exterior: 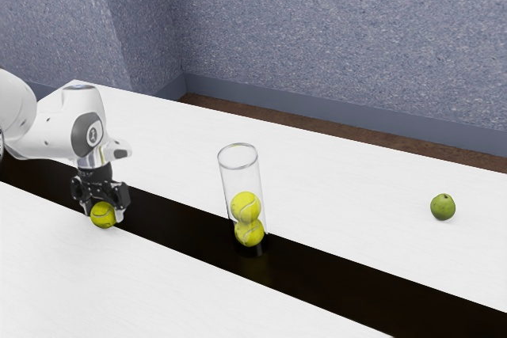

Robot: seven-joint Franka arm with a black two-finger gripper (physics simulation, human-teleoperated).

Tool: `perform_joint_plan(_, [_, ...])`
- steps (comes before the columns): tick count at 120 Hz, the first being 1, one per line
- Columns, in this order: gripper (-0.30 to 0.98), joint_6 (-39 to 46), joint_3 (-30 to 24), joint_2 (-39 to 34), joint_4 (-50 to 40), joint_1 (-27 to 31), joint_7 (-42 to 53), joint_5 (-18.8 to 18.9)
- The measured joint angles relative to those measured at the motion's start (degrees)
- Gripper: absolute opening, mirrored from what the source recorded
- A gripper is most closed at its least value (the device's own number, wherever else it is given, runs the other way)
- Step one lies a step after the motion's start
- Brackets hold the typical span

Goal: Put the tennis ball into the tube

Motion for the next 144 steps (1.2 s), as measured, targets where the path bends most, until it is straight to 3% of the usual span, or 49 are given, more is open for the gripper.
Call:
perform_joint_plan(40, [0.68,0.02,0.00,1.27,0.98,0.36,2.14,-1.58])
perform_joint_plan(69, [0.48,-0.02,0.00,1.30,0.90,0.37,3.19,-2.42])
perform_joint_plan(99, [0.42,0.02,-0.01,0.77,0.90,-0.12,3.74,-2.31])
perform_joint_plan(130, [0.35,-1.34,-0.20,-12.08,0.87,-6.29,3.48,-0.62])
perform_joint_plan(144, [0.34,-3.84,-4.27,-18.86,1.56,-7.39,1.66,1.78])
